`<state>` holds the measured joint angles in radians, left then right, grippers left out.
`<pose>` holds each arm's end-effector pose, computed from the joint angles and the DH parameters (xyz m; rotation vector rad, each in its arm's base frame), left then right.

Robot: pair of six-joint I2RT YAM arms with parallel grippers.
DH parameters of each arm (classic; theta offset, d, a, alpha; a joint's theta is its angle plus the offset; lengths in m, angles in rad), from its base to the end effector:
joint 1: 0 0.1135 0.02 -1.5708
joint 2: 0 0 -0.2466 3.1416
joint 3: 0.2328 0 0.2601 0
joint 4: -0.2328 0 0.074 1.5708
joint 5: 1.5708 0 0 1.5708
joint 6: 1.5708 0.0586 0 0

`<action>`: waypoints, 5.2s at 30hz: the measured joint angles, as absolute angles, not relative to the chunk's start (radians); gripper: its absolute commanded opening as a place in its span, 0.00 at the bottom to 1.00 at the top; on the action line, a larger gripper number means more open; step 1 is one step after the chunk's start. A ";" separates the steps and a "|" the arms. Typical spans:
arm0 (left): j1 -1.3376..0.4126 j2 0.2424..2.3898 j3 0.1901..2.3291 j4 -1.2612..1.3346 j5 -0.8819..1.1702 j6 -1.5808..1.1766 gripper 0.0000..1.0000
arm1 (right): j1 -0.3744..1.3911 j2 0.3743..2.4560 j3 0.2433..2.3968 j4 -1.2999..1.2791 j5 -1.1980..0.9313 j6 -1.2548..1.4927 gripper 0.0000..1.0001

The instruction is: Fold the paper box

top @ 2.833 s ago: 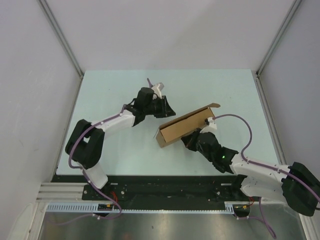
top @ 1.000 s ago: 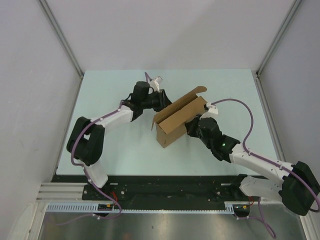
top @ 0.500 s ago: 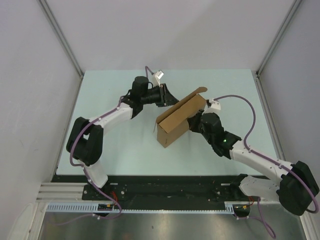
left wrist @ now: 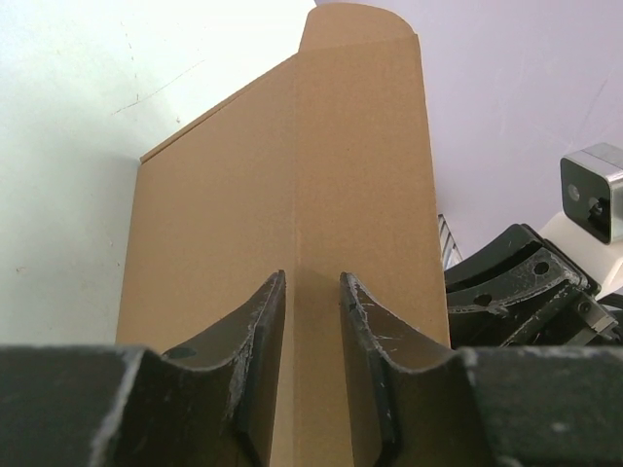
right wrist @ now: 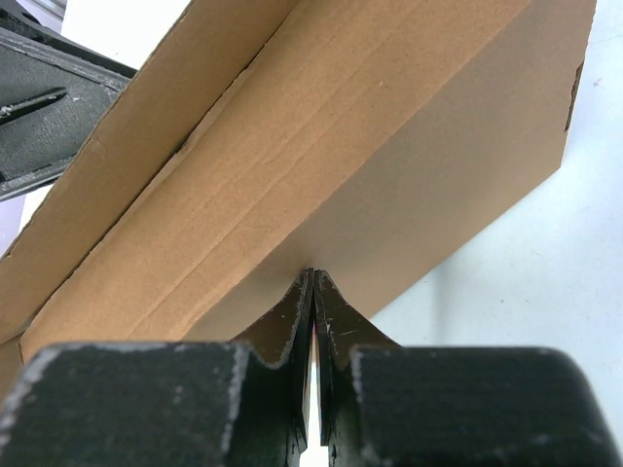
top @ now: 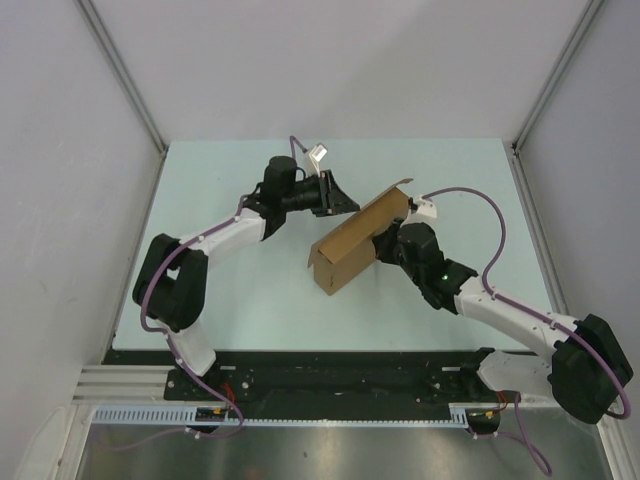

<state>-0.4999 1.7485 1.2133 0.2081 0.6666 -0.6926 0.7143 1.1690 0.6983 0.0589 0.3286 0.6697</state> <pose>0.3561 -0.2358 0.2402 0.3065 2.0717 -1.4003 0.2353 0.1789 0.2273 0.1718 1.9978 0.5780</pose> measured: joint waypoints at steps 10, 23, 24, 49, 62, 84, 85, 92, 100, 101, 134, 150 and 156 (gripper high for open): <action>-0.500 1.748 1.217 0.194 0.667 -0.690 0.35 | 0.701 1.105 0.705 0.012 0.335 0.635 0.10; -0.490 1.748 1.221 0.190 0.667 -0.691 0.36 | 0.665 1.042 0.732 -0.056 0.344 0.599 0.10; -0.490 1.748 1.221 0.190 0.667 -0.691 0.36 | 0.665 1.043 0.732 -0.056 0.344 0.598 0.09; -0.426 1.748 1.238 0.171 0.662 -0.692 0.37 | 0.583 1.014 0.771 -0.091 0.342 0.545 0.09; -0.427 1.748 1.232 0.203 0.678 -0.717 0.37 | 0.586 1.116 0.771 -0.080 0.299 0.545 0.09; -0.493 1.747 1.183 0.223 0.715 -0.719 0.37 | 0.626 1.208 0.771 -0.020 0.284 0.549 0.09; -0.493 1.747 1.183 0.224 0.715 -0.719 0.37 | 0.631 1.210 0.771 -0.020 0.286 0.549 0.09; -0.492 1.747 1.184 0.223 0.715 -0.716 0.37 | 0.655 1.217 0.771 -0.022 0.308 0.548 0.10; -0.492 1.747 1.192 0.209 0.715 -0.715 0.37 | 0.662 1.213 0.771 -0.027 0.321 0.543 0.11; -0.492 1.747 1.196 0.205 0.715 -0.715 0.37 | 0.664 1.211 0.771 -0.028 0.322 0.542 0.11; -0.456 1.747 1.237 0.155 0.715 -0.707 0.38 | 0.500 1.103 0.798 -0.035 0.336 0.437 0.41; -0.450 1.750 1.237 0.155 0.719 -0.707 0.38 | 0.258 1.315 0.944 0.212 0.091 0.342 0.49; -0.449 1.762 1.240 0.154 0.719 -0.707 0.38 | 0.227 1.320 0.958 0.208 0.035 0.346 0.34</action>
<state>-0.4492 1.7622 1.2400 0.1543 0.7193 -0.7071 0.2268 1.3197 0.9577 0.2085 0.0349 0.3458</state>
